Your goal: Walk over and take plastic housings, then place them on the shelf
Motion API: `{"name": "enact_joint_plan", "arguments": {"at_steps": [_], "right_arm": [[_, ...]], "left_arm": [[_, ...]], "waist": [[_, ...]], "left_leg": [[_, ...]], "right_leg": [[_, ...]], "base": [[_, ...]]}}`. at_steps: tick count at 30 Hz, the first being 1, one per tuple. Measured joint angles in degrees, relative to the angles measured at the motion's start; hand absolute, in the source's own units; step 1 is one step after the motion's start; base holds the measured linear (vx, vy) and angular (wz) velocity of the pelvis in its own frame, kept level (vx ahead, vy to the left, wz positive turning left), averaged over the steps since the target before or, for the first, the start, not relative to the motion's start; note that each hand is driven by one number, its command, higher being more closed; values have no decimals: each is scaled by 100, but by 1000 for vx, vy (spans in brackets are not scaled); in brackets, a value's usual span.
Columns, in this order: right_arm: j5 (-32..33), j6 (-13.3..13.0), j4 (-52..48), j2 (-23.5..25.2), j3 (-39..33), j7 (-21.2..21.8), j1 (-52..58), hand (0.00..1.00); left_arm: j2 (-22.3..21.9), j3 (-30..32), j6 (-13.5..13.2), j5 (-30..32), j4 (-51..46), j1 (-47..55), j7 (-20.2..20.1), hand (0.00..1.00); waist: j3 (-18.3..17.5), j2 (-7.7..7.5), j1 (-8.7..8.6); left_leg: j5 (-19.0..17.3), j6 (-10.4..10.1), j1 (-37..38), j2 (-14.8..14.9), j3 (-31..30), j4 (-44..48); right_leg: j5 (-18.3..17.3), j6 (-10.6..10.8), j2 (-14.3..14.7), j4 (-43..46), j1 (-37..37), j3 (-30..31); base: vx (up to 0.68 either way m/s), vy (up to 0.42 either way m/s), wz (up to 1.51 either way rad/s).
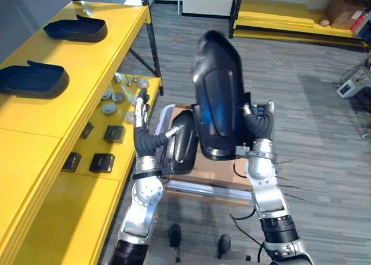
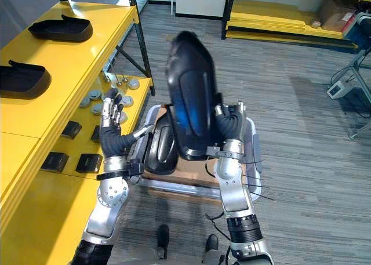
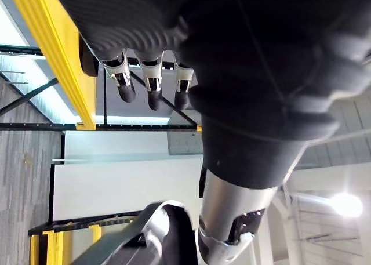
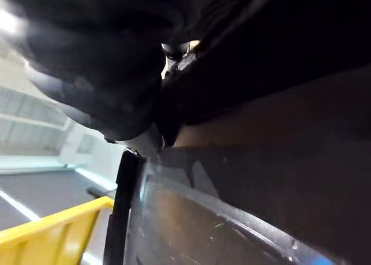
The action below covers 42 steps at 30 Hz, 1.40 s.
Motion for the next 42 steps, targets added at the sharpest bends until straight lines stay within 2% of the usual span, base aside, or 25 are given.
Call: {"name": "enact_joint_plan", "arguments": {"at_steps": [3,6,10,11,19,20,23,27,30,35,38,42], "right_arm": [[9,-5,-181,59,256,2,0,100],[64,-122,-231,143,502,-3,-1,100],[212,-122,-232,157,635,-13,0,100],[221,-122,-232,156,676,-19,0,100],[332,-124,-421,151,1053,-18,0,100],[332,-124,-421,147,1072,-15,0,0],[477,-148,-421,146,1099,-7,0,0],[1022,-345,-419,92,1091,67,1,0],[1365,-521,-419,-95,1027,307,9,0],[1718,-641,-436,-262,853,633,33,0],[2151,-724,-656,-357,509,775,88,0],[2955,-1034,-1129,-371,-350,895,391,0]], "left_arm": [[-2,-93,102,4,223,-26,119,0],[-37,-130,266,112,493,-34,298,0],[-73,-134,365,107,696,-142,361,0],[-74,-140,369,107,738,-154,363,100],[-58,-273,419,-384,967,-193,466,100],[-54,-282,419,-445,992,-192,466,100],[-38,-290,419,-552,1018,-191,461,100],[101,-349,415,-589,1017,-171,361,100],[127,-299,416,-578,1004,-50,288,100],[115,-165,416,-539,935,216,137,100],[110,-40,416,-521,825,385,-39,100],[108,325,413,-531,640,721,-183,100]], "waist": [[-18,-21,1],[-103,-82,-3],[-184,-120,-6],[-199,-118,-7],[-263,-127,-14],[-275,-126,-14],[-383,-125,-14],[-436,-123,-14],[-466,-126,-15],[-495,-127,-13],[-495,-128,-5],[-497,-130,-15]], "left_leg": [[1,1,-2,4,23,18],[2,2,-1,8,92,32],[2,2,0,8,124,32],[2,2,3,7,127,31],[0,-1,46,10,139,-4],[0,-1,46,9,139,-4],[0,0,43,7,139,-4],[1,1,43,10,136,-3],[3,3,57,7,134,-3],[3,2,121,8,125,-4],[1,-1,142,8,125,-7],[-23,-33,142,12,131,-8]], "right_leg": [[4,-3,3,11,-20,23],[10,-7,4,26,-50,80],[10,-7,3,32,-56,118],[10,-7,3,35,-57,119],[-7,-32,4,61,-56,152],[-8,-34,4,61,-57,152],[-8,-34,2,58,-57,152],[-6,-29,6,58,-54,149],[6,-10,3,62,-42,148],[2,-15,5,69,24,133],[-34,-55,3,76,45,132],[-38,-53,2,84,44,127]], "base": [[8,2,-4],[23,4,-8],[4,0,-1],[-4,3,-5],[-10,2,-2],[0,0,0],[0,0,0],[0,0,0],[0,0,0],[0,0,0],[0,0,0],[0,0,0]]}}
